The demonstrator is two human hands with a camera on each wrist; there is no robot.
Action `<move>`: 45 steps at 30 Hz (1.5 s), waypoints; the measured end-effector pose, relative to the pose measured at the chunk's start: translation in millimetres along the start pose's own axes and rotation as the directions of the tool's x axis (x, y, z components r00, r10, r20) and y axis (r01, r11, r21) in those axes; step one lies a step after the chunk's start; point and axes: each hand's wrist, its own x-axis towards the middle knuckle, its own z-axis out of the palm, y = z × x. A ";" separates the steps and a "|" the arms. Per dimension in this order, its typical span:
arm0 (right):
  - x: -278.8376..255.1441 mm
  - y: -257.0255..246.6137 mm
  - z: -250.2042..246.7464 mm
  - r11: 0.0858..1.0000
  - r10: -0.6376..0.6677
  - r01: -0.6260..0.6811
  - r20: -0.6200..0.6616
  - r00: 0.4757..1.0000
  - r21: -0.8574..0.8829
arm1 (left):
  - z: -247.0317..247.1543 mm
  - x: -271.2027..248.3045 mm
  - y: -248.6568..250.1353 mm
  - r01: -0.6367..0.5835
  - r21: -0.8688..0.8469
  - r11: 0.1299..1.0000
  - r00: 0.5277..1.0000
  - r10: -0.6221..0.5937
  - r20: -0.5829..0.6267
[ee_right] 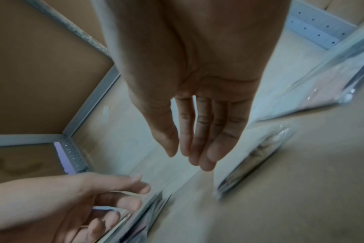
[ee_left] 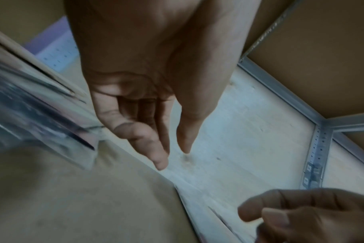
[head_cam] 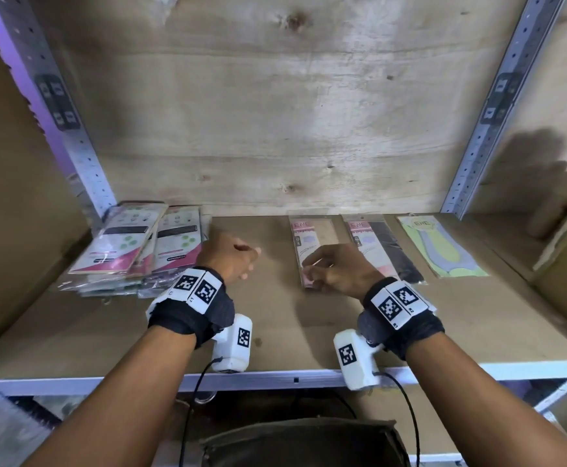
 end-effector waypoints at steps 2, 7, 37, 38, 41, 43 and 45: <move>0.0 -3.6 11.5 0.996 0.011 -0.013 0.020 1.000 0.083 | -21.5 -3.5 -10.1 -0.009 0.012 1.000 0.999 0.009 -0.042; 17.8 -19.7 44.6 0.983 0.032 -0.038 0.037 0.999 0.180 | -74.5 -5.8 -37.4 0.010 0.008 1.000 0.990 -0.009 -0.140; 73.1 -91.2 116.8 0.856 0.057 -0.123 0.145 0.988 0.502 | -136.9 -3.9 -64.4 0.015 -0.037 0.999 0.999 -0.017 -0.034; 63.9 -93.4 107.7 0.818 0.051 -0.121 0.138 0.989 0.563 | -134.3 -5.3 -61.4 -0.015 0.058 0.998 1.000 0.015 -0.008; 38.9 -97.9 80.0 0.717 0.056 -0.154 0.164 0.985 0.680 | -120.8 -14.0 -51.2 -0.125 0.311 0.942 0.992 0.119 0.038; 23.1 -98.9 61.3 0.659 0.072 -0.204 0.210 0.975 0.724 | -110.2 -21.5 -42.3 -0.207 0.331 0.921 0.978 0.204 0.044; 8.0 -99.4 42.6 0.631 0.074 -0.230 0.238 0.968 0.741 | -101.3 -28.4 -31.0 -0.286 0.324 0.902 0.956 0.294 0.026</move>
